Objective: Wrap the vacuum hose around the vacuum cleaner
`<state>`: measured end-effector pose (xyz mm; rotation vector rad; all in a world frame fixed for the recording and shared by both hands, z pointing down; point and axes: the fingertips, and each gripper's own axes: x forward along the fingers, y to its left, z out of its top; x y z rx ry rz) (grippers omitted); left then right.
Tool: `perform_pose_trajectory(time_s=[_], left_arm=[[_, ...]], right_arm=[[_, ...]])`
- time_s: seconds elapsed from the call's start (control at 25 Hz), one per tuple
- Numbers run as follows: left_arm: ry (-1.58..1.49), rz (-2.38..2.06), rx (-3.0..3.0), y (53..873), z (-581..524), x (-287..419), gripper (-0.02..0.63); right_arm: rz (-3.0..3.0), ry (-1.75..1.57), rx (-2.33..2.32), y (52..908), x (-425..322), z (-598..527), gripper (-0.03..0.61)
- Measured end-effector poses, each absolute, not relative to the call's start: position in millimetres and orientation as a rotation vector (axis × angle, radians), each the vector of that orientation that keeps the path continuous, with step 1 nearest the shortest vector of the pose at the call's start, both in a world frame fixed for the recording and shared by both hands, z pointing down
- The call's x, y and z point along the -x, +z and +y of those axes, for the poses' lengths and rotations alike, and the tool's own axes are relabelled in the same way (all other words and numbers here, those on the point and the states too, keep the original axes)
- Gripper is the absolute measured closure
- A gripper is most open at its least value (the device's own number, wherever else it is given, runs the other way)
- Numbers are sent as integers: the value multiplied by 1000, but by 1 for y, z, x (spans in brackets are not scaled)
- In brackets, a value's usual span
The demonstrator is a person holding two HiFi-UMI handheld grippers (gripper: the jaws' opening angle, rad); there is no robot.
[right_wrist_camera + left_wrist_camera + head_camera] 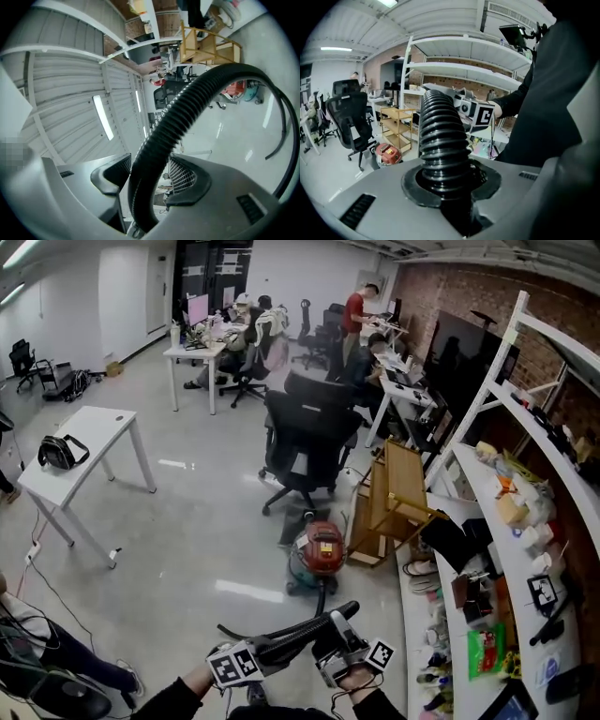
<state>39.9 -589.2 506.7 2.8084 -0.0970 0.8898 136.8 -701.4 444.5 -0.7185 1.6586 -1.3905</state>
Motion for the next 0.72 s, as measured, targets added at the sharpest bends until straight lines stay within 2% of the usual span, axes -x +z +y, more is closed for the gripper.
perform_pose_trajectory(time_s=[0.16,0.24,0.32,0.4,0.52,0.6,0.72], left_arm=[[788,-158,-2753,499,-632,-27,499],[844,-128,-2752,494,-646,-24,499],[956,-75,-2749,491,-656,-22,488],[1072,-35,-2740,491,-665,-21,479],[1172,4,-2716,491,-680,-24,471],[1224,42,-2695,491,-686,-28,468],[1353,113,-2669,492,-690,-35,465]], right_arm=[[1723,-1456,755,467,-101,-690,341],[1995,-1415,835,471,-79,-679,341],[2376,-1233,1033,473,-69,-674,341],[2778,-825,1332,470,-72,-679,341],[3127,41,1684,452,-80,-699,339],[3170,499,1748,434,-79,-718,332],[3220,935,1657,422,-70,-745,286]])
